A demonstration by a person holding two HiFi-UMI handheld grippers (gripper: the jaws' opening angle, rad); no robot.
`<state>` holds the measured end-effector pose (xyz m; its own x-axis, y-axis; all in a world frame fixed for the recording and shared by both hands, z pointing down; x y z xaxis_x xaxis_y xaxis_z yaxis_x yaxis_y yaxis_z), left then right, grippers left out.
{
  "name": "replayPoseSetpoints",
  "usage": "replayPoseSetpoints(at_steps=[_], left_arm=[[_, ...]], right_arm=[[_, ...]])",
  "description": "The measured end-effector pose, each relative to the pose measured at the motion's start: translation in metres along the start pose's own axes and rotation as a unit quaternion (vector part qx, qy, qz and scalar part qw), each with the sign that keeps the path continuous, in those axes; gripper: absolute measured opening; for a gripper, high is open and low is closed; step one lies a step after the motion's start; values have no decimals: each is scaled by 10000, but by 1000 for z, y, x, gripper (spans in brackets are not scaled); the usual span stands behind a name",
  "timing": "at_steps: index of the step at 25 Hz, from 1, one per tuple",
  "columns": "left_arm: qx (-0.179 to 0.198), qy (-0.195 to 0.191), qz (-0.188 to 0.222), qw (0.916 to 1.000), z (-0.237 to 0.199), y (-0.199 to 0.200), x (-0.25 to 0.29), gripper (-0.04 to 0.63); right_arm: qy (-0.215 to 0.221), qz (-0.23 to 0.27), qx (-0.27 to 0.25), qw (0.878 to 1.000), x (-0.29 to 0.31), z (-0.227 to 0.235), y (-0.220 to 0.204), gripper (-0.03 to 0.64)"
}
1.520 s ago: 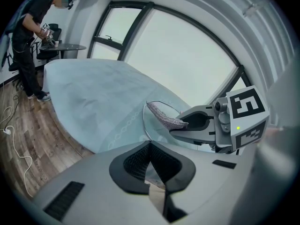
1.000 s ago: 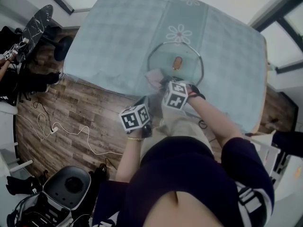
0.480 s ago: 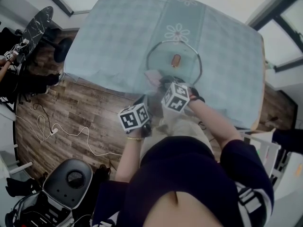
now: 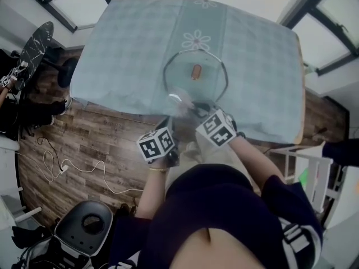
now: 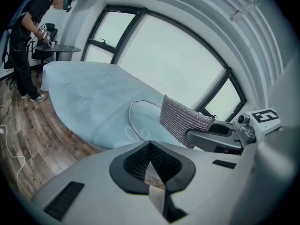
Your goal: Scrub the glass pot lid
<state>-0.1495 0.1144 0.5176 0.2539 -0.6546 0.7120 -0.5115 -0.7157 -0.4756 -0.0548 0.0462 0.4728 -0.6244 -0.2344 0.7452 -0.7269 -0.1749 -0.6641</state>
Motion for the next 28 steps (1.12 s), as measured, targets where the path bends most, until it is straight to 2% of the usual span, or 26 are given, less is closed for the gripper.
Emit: replayPoseSetpoints(at_steps=[2,6,9,14,24,28], left_arm=[[-73,-97,-7,9999,6,-2,1,0],[23,-185,2,9998,23,-6,3,0],[75,-206,71,9997,38,-10,3,0],[80,-99,303,9995,66,-23,0,0],[-189,29,600,9980,134,-71,-9,0],[-146,12,657,9977,157,-87,-15,1]], right_arm=[[1,160,298,9994,-13,1,-3,80],[10,509,850,9951,-39,4,-10,80],[-35,735,1027,9920,-58,10,-20,80],[132,921,1329,9867,-93,16,-43,80],[371,1073,1373,9840,-173,17,-98,80],[378,1244,1432,9811,-198,11,-115,80]])
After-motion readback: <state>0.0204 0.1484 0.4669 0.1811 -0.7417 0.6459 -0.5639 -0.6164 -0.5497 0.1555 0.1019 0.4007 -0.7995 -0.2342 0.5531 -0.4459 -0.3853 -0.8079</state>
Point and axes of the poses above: the fingertips, and each gripper's own axes: x forward along the fingers, z to its right, y out of its top, the point moved 4 cm from there along -x, backward along the fingers, and after that the axes turned 7 degrees about -z, right-handed, at the moved point
